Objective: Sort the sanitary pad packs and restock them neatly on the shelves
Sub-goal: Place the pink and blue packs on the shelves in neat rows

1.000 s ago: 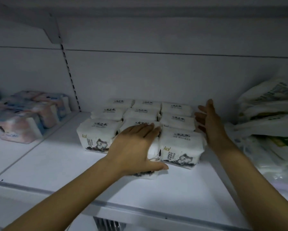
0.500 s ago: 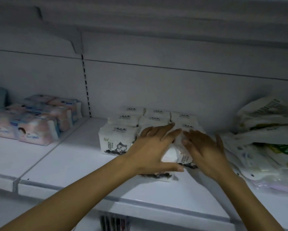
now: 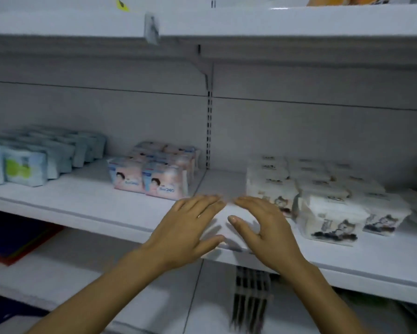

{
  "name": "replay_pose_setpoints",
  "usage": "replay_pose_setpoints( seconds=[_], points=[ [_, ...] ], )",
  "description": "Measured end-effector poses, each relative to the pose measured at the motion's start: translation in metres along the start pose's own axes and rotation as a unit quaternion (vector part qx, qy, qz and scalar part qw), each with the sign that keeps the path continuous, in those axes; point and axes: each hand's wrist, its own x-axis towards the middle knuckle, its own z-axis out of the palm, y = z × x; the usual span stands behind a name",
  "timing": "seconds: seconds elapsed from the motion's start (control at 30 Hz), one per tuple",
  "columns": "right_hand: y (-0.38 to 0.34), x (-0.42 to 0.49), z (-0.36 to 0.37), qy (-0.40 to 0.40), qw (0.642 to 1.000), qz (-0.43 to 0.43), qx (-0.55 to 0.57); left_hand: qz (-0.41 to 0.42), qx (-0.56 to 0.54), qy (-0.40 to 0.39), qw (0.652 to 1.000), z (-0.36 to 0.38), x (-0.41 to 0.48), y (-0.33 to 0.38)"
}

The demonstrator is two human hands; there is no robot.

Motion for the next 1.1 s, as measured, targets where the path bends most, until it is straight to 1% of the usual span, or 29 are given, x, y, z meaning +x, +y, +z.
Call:
replay_pose_setpoints(
  seconds=[0.1,0.27,0.37,0.47,0.53,0.6,0.67,0.73,0.8,0.87,0.9,0.97,1.03,1.1],
  points=[
    [-0.036,-0.003,0.044,-0.022,0.999,0.012,0.032,-0.060,-0.009,-0.018,0.998,-0.012,-0.062,-0.032],
    [-0.076,0.007,0.096,-0.056,0.997,-0.009,0.046,-0.106,-0.010,-0.004,0.994,-0.027,-0.121,-0.074],
    [-0.090,0.021,0.112,-0.075,0.996,-0.018,0.054,-0.135,-0.052,0.019,0.989,-0.030,-0.124,-0.099],
    [-0.088,0.036,0.123,-0.126,0.991,-0.018,0.048,-0.164,-0.074,0.038,0.983,-0.026,-0.111,-0.120],
    [-0.082,0.046,0.132,-0.151,0.987,-0.008,0.044,-0.174,-0.075,0.037,0.981,-0.022,-0.099,-0.130],
    [-0.077,0.057,0.139,-0.150,0.988,-0.001,0.031,-0.179,-0.075,0.024,0.981,-0.018,-0.088,-0.137],
    [-0.077,0.071,0.144,-0.136,0.991,0.000,-0.008,-0.181,-0.071,0.000,0.981,-0.016,-0.080,-0.148],
    [-0.080,0.086,0.150,-0.110,0.993,-0.005,-0.035,-0.167,-0.057,0.004,0.984,-0.014,-0.072,-0.162],
    [-0.080,0.097,0.159,-0.036,0.998,-0.041,-0.021,-0.169,-0.052,0.013,0.984,-0.010,-0.064,-0.177],
    [-0.074,0.103,0.169,0.070,0.994,-0.084,-0.004,-0.172,-0.061,0.026,0.983,-0.005,-0.055,-0.188],
    [-0.070,0.105,0.173,0.111,0.990,-0.090,0.006,-0.165,-0.064,0.040,0.983,-0.002,-0.051,-0.192],
    [-0.062,0.109,0.177,0.155,0.984,-0.085,0.025,-0.132,-0.059,0.073,0.987,0.004,-0.043,-0.202],
    [-0.054,0.118,0.176,0.172,0.982,-0.067,0.039,-0.091,-0.059,0.094,0.990,0.009,-0.033,-0.216],
    [-0.052,0.130,0.172,0.178,0.981,-0.023,0.072,-0.056,-0.072,0.129,0.987,0.014,-0.021,-0.232]
  ],
)
